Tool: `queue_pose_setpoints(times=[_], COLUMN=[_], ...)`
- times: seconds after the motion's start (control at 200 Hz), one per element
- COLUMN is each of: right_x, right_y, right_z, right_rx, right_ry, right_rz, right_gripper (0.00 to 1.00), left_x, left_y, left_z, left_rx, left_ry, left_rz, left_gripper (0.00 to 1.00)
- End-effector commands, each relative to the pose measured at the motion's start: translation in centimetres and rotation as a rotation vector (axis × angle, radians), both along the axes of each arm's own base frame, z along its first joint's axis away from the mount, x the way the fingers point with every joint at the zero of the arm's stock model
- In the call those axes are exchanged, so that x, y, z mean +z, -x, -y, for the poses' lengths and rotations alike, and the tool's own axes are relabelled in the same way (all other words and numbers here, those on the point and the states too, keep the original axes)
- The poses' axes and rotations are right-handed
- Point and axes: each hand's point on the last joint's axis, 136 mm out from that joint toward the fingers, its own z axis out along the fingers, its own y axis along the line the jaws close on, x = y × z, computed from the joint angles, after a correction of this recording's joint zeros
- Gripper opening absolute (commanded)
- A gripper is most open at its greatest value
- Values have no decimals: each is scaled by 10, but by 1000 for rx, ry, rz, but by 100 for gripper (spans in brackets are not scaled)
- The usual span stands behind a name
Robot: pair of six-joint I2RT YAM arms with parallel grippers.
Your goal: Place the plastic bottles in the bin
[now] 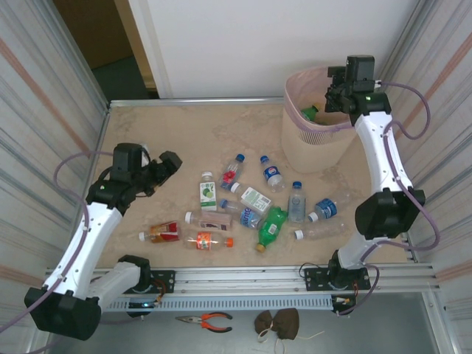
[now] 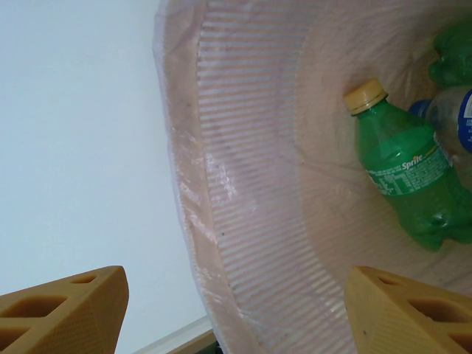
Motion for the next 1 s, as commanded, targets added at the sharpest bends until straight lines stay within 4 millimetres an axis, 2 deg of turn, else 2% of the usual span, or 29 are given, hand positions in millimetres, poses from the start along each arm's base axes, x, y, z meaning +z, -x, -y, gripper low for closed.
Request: queue_pose_setpoints(times=[0.0, 0.14, 0.235, 0.406, 0.566, 0.701, 0.997], right_x=[19, 21, 21, 21, 20, 20, 16], right_y=[18, 30, 37, 47, 55, 58, 65], right_z=[18, 26, 31, 39, 45, 47, 49], right_rx=[-52, -74, -85, -107, -121, -128, -132], right_ry=[57, 62, 63, 66, 69, 71, 76], right_rz=[46, 59, 60, 62, 61, 61, 53], right_gripper=[75, 75, 75, 74, 74, 74, 73], left_x=[-36, -70, -88, -112, -130, -143, -157], left_y=[35, 74, 93, 115, 136, 140, 125], left_z=[-38, -58, -64, -71, -81, -85, -101], left_rx=[287, 480, 569, 700, 824, 865, 849], left_ry=[4, 48, 118, 260, 316, 360, 354], left_rz=[-234, -478, -584, -651, -683, -709, -767], left_gripper=[94, 95, 96, 97, 97, 97, 95])
